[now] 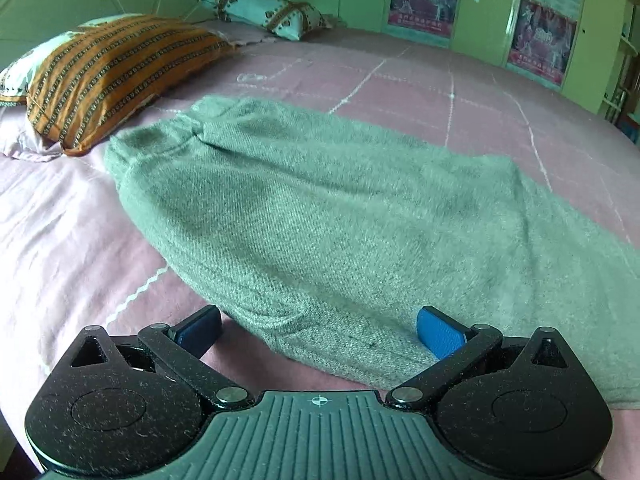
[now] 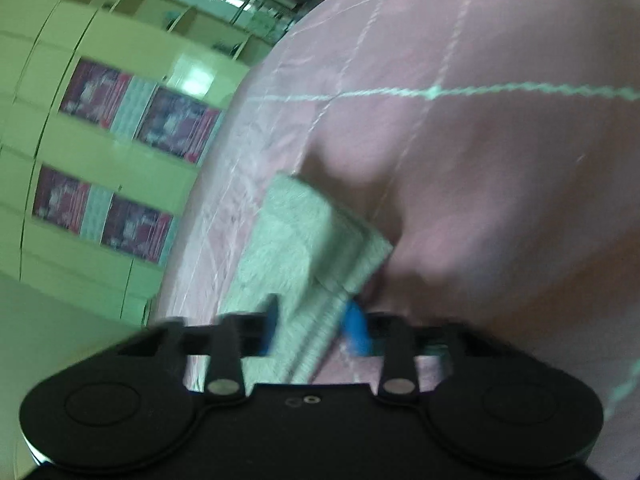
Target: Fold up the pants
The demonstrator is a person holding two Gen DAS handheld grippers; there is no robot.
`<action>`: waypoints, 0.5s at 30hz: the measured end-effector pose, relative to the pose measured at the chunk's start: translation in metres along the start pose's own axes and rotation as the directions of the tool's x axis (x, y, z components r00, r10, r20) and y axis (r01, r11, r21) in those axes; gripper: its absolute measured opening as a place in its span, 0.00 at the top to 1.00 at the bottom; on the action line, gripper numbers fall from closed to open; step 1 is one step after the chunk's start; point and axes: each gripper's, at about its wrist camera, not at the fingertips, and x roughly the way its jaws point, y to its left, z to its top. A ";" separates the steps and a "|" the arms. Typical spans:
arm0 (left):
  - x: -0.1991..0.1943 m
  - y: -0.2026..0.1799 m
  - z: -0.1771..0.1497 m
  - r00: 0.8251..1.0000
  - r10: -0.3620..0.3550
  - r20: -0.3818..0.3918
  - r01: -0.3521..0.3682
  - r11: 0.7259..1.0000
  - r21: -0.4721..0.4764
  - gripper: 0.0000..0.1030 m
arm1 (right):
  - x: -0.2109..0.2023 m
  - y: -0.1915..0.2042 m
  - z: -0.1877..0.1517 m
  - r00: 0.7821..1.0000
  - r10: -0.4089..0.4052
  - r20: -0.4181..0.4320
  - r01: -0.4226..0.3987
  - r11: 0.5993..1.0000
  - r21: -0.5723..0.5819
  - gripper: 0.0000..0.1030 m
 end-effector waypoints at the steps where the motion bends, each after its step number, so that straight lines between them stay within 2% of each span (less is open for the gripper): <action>1: -0.002 0.001 0.000 1.000 -0.005 0.013 0.005 1.000 -0.007 0.00 | -0.001 0.002 -0.002 1.000 -0.015 0.012 0.015 1.000 -0.015 0.99; 3: 0.001 0.002 0.000 1.000 -0.020 0.004 0.020 1.000 -0.004 0.00 | -0.004 0.005 -0.008 0.999 -0.027 0.040 0.029 0.999 -0.031 0.99; 4: 0.006 0.000 -0.002 0.999 -0.005 -0.034 0.006 1.000 0.026 0.00 | -0.004 0.006 -0.009 0.998 -0.031 0.048 0.033 0.999 -0.029 0.99; 5: 0.006 -0.001 -0.001 0.999 0.006 -0.040 -0.005 0.999 0.034 0.00 | -0.002 0.004 -0.009 0.998 -0.045 0.046 0.045 0.999 0.000 0.96; 6: 0.000 -0.005 0.002 0.999 0.016 -0.030 -0.016 1.000 0.023 0.00 | 0.000 0.000 -0.008 0.998 -0.048 0.038 0.047 0.998 0.034 0.97; 7: -0.013 -0.014 0.006 0.999 -0.025 0.024 0.025 1.000 0.019 0.00 | -0.002 -0.002 -0.008 0.998 -0.037 0.046 0.035 0.998 0.054 0.97; 8: -0.025 -0.029 0.008 0.996 -0.040 0.085 0.036 0.998 0.043 0.00 | -0.005 0.001 -0.008 0.998 -0.032 0.057 0.030 0.999 0.037 0.97; 9: -0.030 -0.043 0.010 0.993 -0.052 0.109 0.044 0.996 0.073 0.00 | -0.007 0.004 -0.008 0.998 -0.029 0.062 0.029 1.000 0.009 0.97; 12: -0.033 -0.106 0.006 0.978 -0.204 0.031 0.200 0.975 0.100 0.00 | -0.009 0.008 -0.009 0.996 -0.034 0.080 0.037 0.999 -0.033 0.96; 15: -0.036 -0.183 -0.020 0.968 -0.251 -0.018 0.250 0.952 0.174 0.00 | -0.015 0.013 -0.013 0.994 -0.028 0.108 0.034 0.998 -0.058 0.96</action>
